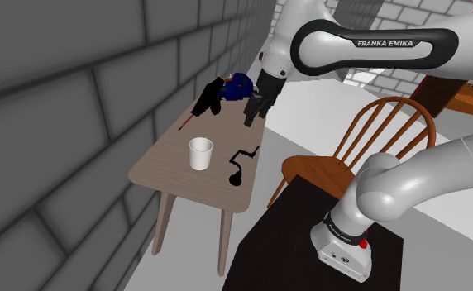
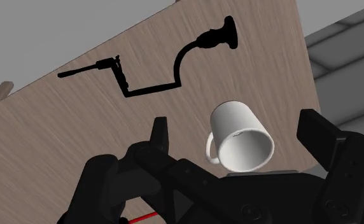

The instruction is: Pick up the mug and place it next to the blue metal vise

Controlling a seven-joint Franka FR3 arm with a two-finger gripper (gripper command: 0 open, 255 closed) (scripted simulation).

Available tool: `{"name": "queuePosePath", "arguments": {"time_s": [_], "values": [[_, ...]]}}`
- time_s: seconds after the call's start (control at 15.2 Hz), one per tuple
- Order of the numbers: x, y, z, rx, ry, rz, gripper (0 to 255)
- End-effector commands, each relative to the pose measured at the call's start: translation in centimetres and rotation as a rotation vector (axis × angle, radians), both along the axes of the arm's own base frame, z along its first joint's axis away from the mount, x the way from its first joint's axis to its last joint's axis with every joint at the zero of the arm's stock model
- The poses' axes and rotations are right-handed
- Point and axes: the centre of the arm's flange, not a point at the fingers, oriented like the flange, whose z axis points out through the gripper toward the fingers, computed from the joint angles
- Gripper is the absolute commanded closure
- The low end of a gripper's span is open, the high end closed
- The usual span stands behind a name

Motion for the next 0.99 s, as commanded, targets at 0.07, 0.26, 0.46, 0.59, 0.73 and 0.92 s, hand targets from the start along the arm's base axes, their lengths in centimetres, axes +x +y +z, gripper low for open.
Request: {"name": "queuePosePath", "arguments": {"time_s": [0.07, 0.26, 0.46, 0.59, 0.73, 0.92], "values": [[2.2, 2.0, -2.5, -0.020, -0.011, 0.013, 0], [4.5, 4.4, -4.9, -0.039, -0.021, 0.025, 0], [6.7, 6.6, -7.3, -0.059, -0.030, 0.037, 0], [8.2, 8.2, -8.9, -0.072, -0.037, 0.046, 0], [9.8, 9.7, -10.6, -0.085, -0.043, 0.054, 0], [12.0, 11.9, -13.0, -0.105, -0.052, 0.066, 0]]}}
